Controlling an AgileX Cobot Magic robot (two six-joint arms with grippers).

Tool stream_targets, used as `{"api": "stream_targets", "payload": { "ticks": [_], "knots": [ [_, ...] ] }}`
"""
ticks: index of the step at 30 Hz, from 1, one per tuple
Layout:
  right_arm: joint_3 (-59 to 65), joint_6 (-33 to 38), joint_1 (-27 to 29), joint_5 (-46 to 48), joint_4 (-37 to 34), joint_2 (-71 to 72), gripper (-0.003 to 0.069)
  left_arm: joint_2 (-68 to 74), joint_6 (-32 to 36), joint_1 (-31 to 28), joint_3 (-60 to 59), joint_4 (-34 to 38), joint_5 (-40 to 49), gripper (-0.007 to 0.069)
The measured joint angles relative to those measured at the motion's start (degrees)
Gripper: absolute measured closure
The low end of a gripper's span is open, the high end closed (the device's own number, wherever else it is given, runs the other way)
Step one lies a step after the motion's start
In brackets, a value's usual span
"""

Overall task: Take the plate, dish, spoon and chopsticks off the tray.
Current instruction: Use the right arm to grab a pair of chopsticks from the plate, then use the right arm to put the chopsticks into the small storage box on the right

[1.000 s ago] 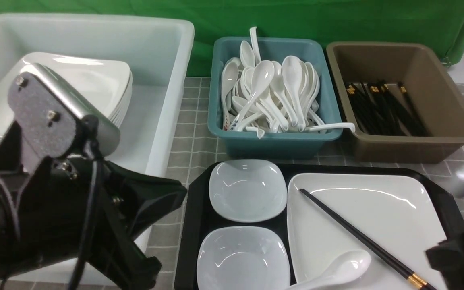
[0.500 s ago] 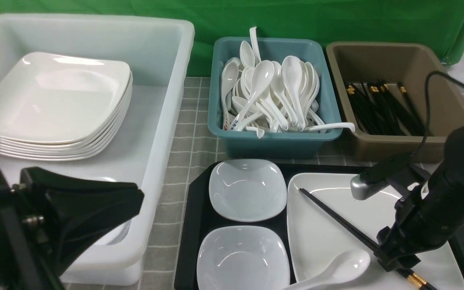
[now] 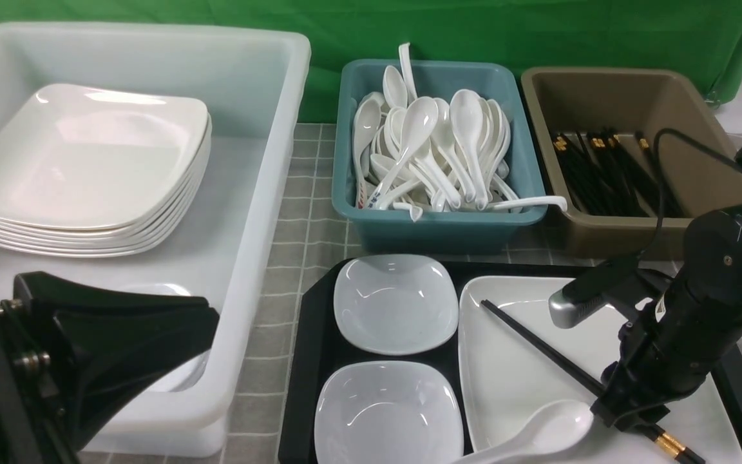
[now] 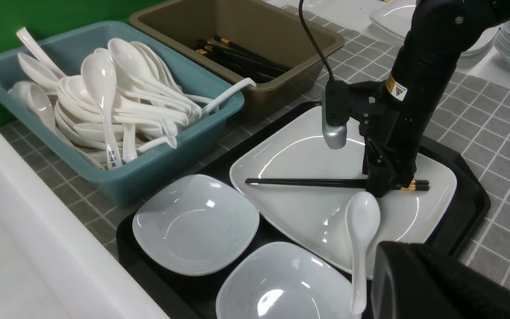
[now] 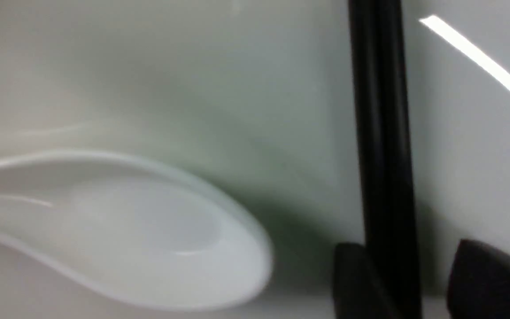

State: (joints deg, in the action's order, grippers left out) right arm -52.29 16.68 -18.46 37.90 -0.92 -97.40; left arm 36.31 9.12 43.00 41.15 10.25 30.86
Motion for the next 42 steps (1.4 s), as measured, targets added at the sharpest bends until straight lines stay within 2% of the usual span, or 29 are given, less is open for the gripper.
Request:
{"api": "stream_targets", "payload": {
  "ticks": [1,3,8,13,17,20,25,30,32,33,36,38,40,42],
  "knots": [
    [0.0,0.5,0.0,0.4,0.1,0.0,0.0477,0.0,0.0,0.0,0.0,0.0,0.0,0.0615],
    [0.0,0.8,0.0,0.8,0.2,0.0,0.0512,0.0,0.0,0.0,0.0,0.0,0.0,0.0615],
    [0.1,0.9,0.0,2.1,-0.2,1.2,0.0506,0.0,0.1,0.0,0.0,0.0,-0.1,0.0615],
    [0.3,1.9,0.0,4.1,-0.9,10.7,0.0506,0.0,0.3,0.0,0.0,-0.3,-3.3,0.0615],
    [-1.2,0.1,0.7,-1.0,-1.7,18.1,0.0506,0.0,1.1,0.0,0.0,-1.5,-9.0,0.0615],
    [-5.3,-2.6,3.6,-5.9,-3.0,18.5,0.0506,0.0,1.9,0.0,0.0,-2.2,-13.5,0.0615],
    [-18.4,-4.0,11.3,-16.1,-10.1,9.1,0.0506,0.0,2.7,0.0,0.0,-2.6,-19.6,0.0615],
    [-34.2,-8.8,15.4,-19.8,-11.9,-7.7,0.0506,0.0,2.7,0.0,0.0,-2.8,-19.7,0.0615],
    [-38.2,-11.1,16.2,-18.9,-12.0,-11.9,0.0495,0.0,2.7,0.0,0.0,-2.8,-19.5,0.0615],
    [-41.6,-12.8,16.9,-17.2,-12.1,-15.4,0.0463,0.0,2.7,0.0,0.0,-2.8,-19.3,0.0615],
    [-46.7,-14.2,18.0,-11.4,-12.1,-20.1,0.0307,0.0,2.8,0.0,0.0,-2.8,-19.0,0.0615],
    [-47.8,-14.2,18.3,-8.6,-12.0,-20.5,0.0242,0.0,2.9,0.0,0.0,-2.8,-19.0,0.0615],
    [-48.3,-13.9,18.3,-5.1,-11.9,-20.0,0.0219,0.0,2.9,0.0,0.0,-3.0,-18.9,0.0615],
    [-48.5,-12.6,18.3,-1.5,-11.9,-18.5,0.0233,0.0,2.9,0.0,0.0,-3.3,-18.9,0.0615]
  ]
}}
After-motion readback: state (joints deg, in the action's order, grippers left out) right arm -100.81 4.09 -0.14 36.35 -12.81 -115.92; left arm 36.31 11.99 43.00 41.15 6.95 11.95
